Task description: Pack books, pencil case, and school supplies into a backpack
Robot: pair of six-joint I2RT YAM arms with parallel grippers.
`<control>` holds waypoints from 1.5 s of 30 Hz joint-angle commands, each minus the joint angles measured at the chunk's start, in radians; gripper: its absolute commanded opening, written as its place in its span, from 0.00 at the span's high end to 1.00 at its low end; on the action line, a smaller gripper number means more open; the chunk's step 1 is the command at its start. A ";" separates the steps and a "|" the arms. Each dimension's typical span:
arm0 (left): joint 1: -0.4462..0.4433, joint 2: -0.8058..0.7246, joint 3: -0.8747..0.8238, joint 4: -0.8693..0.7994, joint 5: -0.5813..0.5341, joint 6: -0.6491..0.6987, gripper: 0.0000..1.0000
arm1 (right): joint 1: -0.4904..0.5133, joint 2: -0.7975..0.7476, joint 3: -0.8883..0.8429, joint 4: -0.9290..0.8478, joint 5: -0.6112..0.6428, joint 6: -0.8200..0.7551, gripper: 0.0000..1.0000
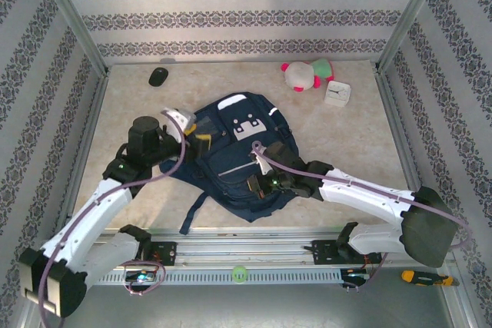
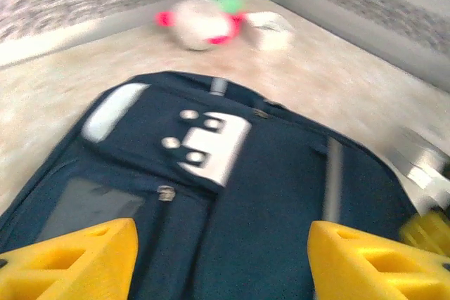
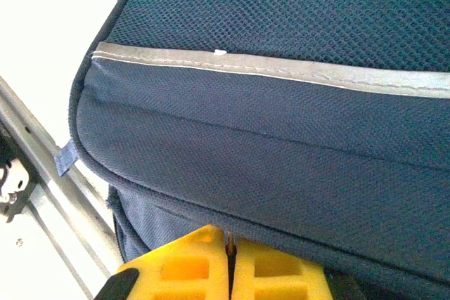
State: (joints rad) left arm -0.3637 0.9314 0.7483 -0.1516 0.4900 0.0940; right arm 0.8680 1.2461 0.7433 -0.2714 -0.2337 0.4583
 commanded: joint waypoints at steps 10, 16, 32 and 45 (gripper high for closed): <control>-0.357 0.238 0.018 -0.164 0.021 0.529 0.33 | -0.021 -0.012 0.037 -0.001 -0.064 -0.025 1.00; -0.382 0.327 0.021 -0.051 -0.037 0.525 0.54 | -0.024 -0.007 0.044 0.003 -0.084 -0.031 1.00; -0.175 0.186 -0.002 -0.403 -0.087 0.781 1.00 | -0.283 -0.109 -0.017 -0.136 -0.098 -0.133 1.00; -0.240 0.135 0.122 -0.474 -0.064 0.596 0.34 | -0.213 -0.051 -0.032 0.012 -0.159 -0.096 1.00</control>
State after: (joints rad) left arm -0.5373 1.0649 0.8104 -0.5919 0.3897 0.8062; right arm 0.6460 1.1862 0.7067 -0.2985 -0.3904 0.3607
